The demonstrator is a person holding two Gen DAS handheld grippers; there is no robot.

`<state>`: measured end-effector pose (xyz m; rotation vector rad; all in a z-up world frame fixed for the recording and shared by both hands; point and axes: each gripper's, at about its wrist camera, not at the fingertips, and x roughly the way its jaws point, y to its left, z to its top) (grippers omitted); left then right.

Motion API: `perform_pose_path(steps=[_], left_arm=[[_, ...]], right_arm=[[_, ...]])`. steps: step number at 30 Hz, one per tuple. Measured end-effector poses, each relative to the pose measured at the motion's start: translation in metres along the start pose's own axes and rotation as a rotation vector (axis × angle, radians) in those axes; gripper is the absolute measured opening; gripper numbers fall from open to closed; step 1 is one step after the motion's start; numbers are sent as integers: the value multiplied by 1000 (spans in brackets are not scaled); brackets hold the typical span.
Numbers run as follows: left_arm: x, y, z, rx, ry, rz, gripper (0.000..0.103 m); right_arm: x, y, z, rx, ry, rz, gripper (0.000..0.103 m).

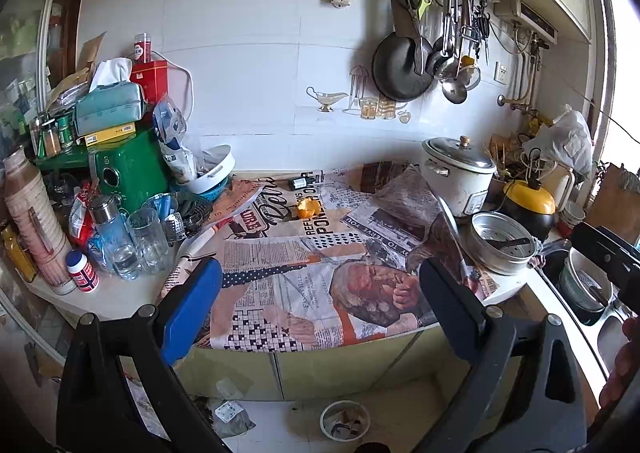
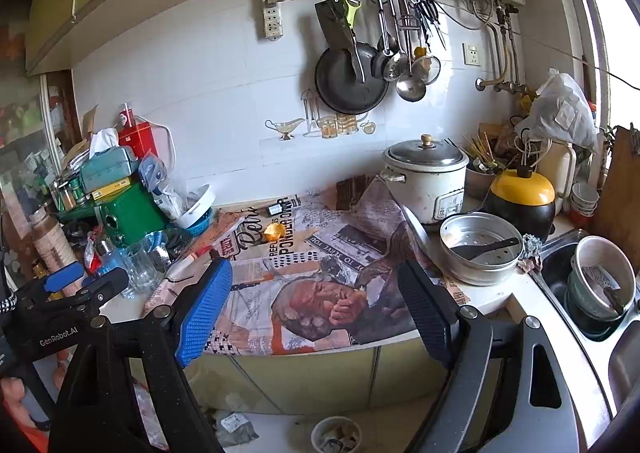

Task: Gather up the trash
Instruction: 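Raise both tools back up over the counter, then grasp the orange peel with the left gripper while the right gripper grasps the green bottle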

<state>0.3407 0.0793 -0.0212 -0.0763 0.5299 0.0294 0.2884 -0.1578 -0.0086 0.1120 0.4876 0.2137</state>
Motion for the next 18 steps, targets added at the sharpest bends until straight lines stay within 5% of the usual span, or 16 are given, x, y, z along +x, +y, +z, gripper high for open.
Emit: perform_pose_path(steps=[11, 18], left_arm=[[115, -40, 69, -53, 14, 74, 99], [191, -52, 85, -112, 79, 152, 99]], right_arm=[[97, -53, 64, -31, 27, 89, 82], [162, -84, 91, -68, 73, 145, 82]])
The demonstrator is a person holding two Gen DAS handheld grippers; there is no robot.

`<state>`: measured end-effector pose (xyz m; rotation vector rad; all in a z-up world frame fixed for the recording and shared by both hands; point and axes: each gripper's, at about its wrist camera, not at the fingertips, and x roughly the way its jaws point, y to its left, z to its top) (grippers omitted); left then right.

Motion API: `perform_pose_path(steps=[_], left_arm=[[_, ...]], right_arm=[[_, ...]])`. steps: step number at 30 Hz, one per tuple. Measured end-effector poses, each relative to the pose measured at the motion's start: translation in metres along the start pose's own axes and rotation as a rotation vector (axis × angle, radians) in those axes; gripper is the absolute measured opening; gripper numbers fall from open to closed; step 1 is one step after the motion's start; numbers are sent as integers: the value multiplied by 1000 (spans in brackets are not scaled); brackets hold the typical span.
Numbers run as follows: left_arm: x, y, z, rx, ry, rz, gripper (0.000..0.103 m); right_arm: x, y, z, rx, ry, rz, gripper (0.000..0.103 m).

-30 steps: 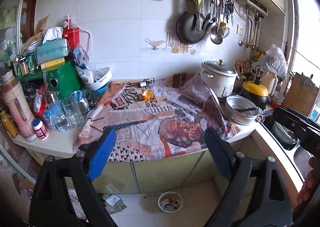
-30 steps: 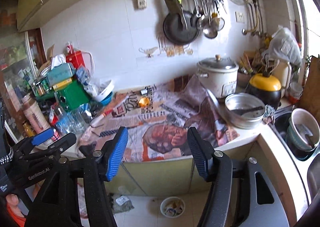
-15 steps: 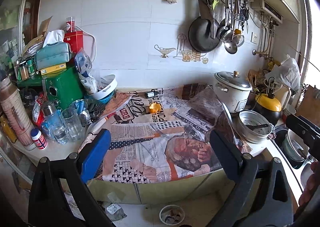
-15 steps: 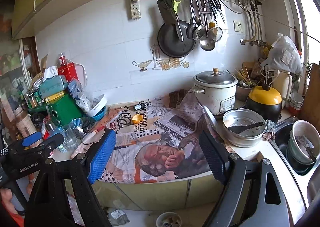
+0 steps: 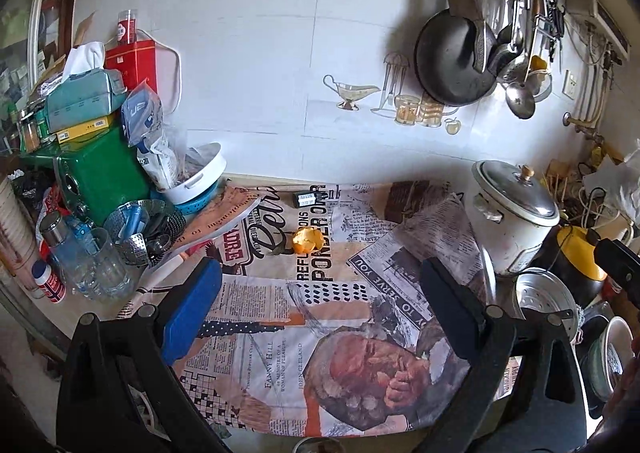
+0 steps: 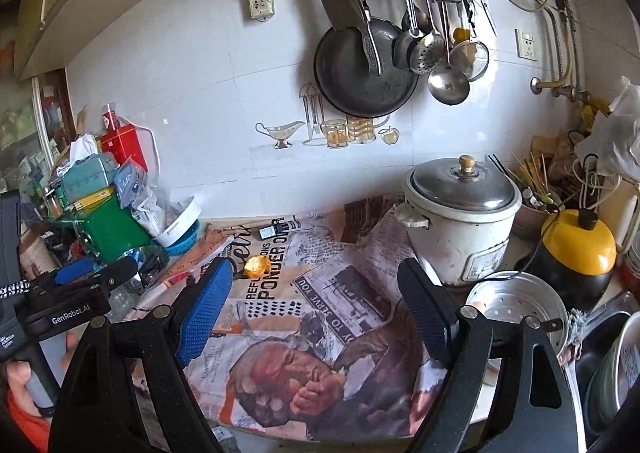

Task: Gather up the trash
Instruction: 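Grasp the orange peel with the left gripper while the right gripper grasps the green bottle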

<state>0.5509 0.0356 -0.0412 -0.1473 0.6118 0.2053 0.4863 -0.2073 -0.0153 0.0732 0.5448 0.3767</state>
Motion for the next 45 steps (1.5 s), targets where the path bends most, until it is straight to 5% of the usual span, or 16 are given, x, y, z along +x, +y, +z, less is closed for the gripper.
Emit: perform_pose_path(steps=[7, 15, 28, 32, 38, 45], left_arm=[[87, 9, 9, -17, 123, 67, 99], [213, 42, 17, 6, 255, 71, 99], [397, 55, 0, 97, 500, -105, 46], [423, 54, -4, 104, 530, -138, 11], [418, 79, 4, 51, 483, -157, 4], [372, 132, 36, 45, 340, -57, 4]], right_arm=[[62, -24, 7, 50, 111, 47, 82], [118, -18, 10, 52, 183, -30, 82], [237, 5, 6, 115, 324, -124, 82], [261, 12, 1, 126, 357, -125, 82], [311, 32, 6, 119, 391, -73, 82], [393, 81, 13, 39, 407, 21, 82]])
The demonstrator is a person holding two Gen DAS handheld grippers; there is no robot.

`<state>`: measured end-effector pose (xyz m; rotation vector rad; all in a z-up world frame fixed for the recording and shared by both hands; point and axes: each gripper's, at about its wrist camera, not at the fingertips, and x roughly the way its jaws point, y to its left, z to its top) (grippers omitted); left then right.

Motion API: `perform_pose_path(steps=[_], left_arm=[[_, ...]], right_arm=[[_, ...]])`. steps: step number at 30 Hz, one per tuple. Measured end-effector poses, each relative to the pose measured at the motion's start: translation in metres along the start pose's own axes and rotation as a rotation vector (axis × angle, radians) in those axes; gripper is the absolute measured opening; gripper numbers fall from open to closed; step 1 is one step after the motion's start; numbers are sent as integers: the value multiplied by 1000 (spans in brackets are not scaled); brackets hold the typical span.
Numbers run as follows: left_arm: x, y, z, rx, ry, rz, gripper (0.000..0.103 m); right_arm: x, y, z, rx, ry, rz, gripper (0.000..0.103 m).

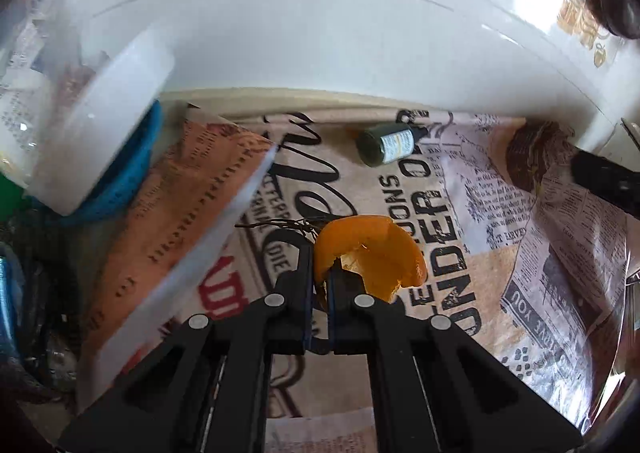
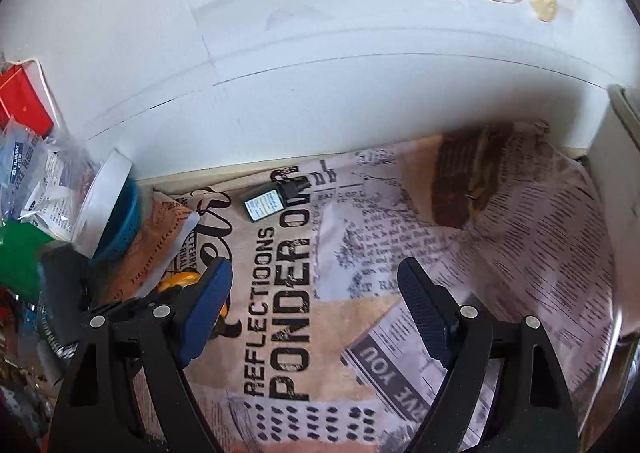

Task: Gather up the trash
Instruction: 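Grasp the orange peel with the left gripper while the right gripper grasps the green bottle, then lift the peel and bottle and carry them down over the floor bin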

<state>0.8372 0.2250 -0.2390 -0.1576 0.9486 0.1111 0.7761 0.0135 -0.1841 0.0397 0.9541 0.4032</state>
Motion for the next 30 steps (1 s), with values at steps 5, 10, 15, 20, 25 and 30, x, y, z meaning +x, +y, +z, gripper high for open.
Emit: perform_pose_path(steps=[5, 10, 15, 20, 25, 30], left_arm=[[-31, 38, 7, -56, -77, 40, 4], [-40, 61, 8, -85, -107, 57, 4], [-37, 69, 5, -95, -102, 67, 4], [-36, 63, 3, -92, -95, 61, 4], [-44, 41, 8, -69, -107, 45, 4], [-70, 7, 15, -28, -158, 23, 4]], right_arm=[[71, 33, 17, -59, 74, 28, 82], [130, 55, 27, -106, 112, -10, 82], [165, 56, 31, -111, 144, -99, 68], [163, 55, 28, -122, 129, -92, 50], [122, 45, 18, -113, 92, -45, 50], [47, 21, 5, -81, 21, -8, 50]])
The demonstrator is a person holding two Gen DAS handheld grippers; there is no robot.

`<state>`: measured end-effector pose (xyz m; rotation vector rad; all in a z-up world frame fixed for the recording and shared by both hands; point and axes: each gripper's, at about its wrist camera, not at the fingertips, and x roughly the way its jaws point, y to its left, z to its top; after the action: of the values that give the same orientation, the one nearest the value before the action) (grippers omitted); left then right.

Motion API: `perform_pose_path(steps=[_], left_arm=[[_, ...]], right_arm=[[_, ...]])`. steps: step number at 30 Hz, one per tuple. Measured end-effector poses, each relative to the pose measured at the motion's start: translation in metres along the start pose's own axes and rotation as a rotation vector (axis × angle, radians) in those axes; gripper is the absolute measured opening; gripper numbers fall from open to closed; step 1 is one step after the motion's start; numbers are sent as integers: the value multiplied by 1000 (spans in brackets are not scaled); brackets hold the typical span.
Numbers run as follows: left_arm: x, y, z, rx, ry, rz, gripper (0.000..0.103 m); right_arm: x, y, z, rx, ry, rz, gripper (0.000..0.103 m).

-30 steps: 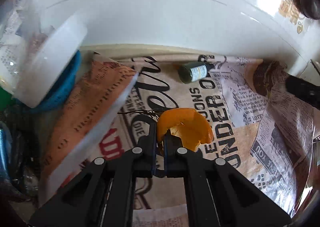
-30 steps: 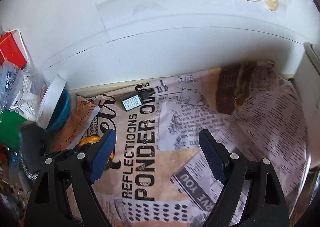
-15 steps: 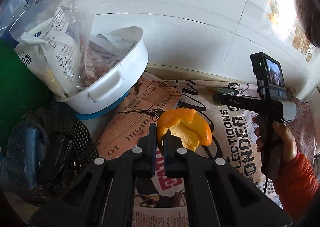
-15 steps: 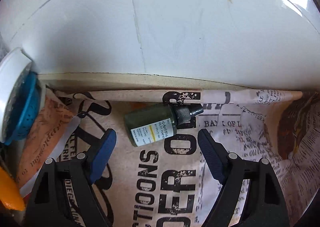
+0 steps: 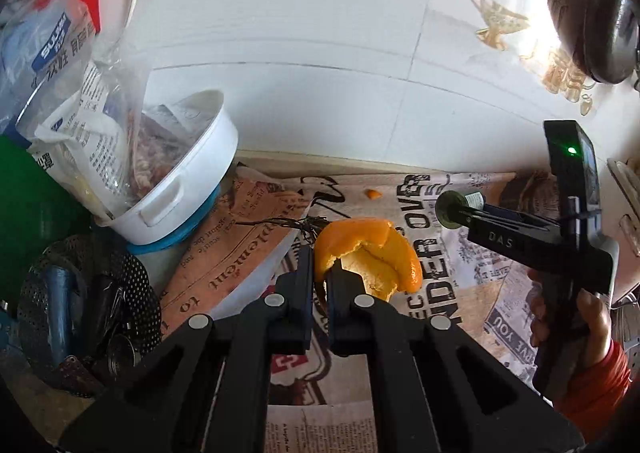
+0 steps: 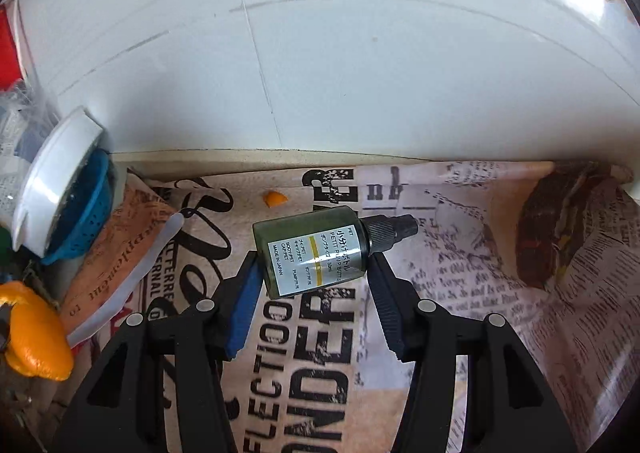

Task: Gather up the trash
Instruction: 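Lift the peel and bottle and carry them down over the floor bin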

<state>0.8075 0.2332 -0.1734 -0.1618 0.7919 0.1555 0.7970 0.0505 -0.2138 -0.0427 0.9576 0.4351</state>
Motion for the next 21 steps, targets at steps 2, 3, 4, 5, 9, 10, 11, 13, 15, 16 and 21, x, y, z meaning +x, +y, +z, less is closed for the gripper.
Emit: perform_pose_path(steps=[2, 3, 4, 5, 9, 10, 11, 13, 15, 16, 21], left_arm=[[-15, -17, 3, 21, -30, -7, 4], [-21, -25, 4, 29, -44, -11, 4], [-29, -34, 5, 37, -58, -17, 4], [-38, -43, 5, 45, -73, -25, 4], [-68, -80, -2, 65, -107, -49, 4], [-76, -90, -7, 67, -112, -56, 4], [-83, -98, -12, 69, -117, -61, 4], [-99, -118, -26, 80, -126, -55, 4], [-112, -133, -40, 80, -127, -43, 4], [-120, -141, -49, 74, -125, -44, 4], [-161, -173, -94, 58, -115, -49, 4]], right_arm=[[-35, -12, -5, 20, -39, 13, 50], [-51, -19, -7, 30, -59, 16, 50], [-71, -27, -13, 38, -86, 18, 50], [-91, -34, -18, 49, -109, 16, 50], [-147, -56, -44, 95, -148, 20, 50], [-158, -60, -54, 105, -154, 28, 50], [-171, -65, -64, 111, -162, 34, 50], [-191, -75, -80, 111, -181, 31, 50], [-209, -83, -97, 107, -190, 46, 50], [-217, -87, -104, 103, -191, 55, 50], [-253, -100, -136, 68, -198, 76, 50]])
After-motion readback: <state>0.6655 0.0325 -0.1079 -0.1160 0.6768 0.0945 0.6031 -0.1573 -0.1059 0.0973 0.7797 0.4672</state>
